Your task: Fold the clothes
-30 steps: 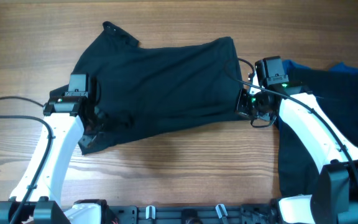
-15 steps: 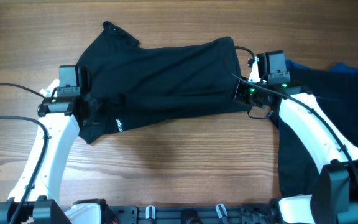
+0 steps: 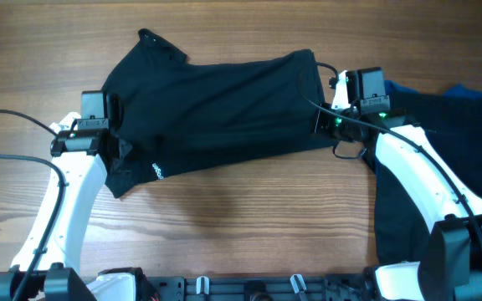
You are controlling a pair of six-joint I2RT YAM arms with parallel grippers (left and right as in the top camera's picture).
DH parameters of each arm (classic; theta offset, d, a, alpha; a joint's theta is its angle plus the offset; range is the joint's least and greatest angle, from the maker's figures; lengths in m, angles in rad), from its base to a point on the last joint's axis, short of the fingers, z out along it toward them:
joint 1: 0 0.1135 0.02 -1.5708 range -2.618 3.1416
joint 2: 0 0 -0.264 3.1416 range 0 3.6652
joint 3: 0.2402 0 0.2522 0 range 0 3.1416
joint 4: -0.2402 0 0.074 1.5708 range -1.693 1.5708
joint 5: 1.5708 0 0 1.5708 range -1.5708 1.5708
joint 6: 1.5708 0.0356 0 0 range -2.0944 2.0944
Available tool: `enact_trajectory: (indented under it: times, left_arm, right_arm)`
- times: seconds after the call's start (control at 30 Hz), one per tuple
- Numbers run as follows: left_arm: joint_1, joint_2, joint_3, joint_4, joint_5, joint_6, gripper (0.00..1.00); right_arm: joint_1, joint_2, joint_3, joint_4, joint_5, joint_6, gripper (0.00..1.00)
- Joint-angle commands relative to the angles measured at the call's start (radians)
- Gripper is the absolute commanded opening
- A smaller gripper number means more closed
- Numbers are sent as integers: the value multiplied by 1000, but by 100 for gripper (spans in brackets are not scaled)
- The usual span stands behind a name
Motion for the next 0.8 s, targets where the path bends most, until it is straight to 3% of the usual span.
enact_trajectory:
  times: [0.0, 0.03, 0.13, 0.2, 0.3, 0.57, 0.67, 0.77]
  left_arm:
    - [7, 53, 11, 7, -36, 13, 7]
    - [7, 69, 11, 7, -36, 13, 7]
    - [7, 100, 11, 7, -36, 13, 9]
    - [7, 103, 11, 7, -36, 13, 11]
    - [7, 103, 11, 7, -36, 13, 15]
    - [7, 103, 11, 7, -36, 13, 19]
    - [7, 103, 11, 7, -35, 13, 19]
    - [7, 103, 11, 7, -35, 13, 19]
  right_arm:
    - [1, 4, -6, 25, -25, -66, 64]
    - [-1, 4, -6, 23, 1, -90, 72]
    - [-5, 4, -6, -11, 145, -82, 72]
    - [-10, 4, -6, -37, 148, -56, 64]
    - [-8, 16, -8, -40, 62, -40, 43]
    - [5, 237, -8, 60, 44, -18, 46]
    - [5, 266, -8, 76, 6, -44, 38]
    - [5, 266, -8, 92, 7, -49, 38]
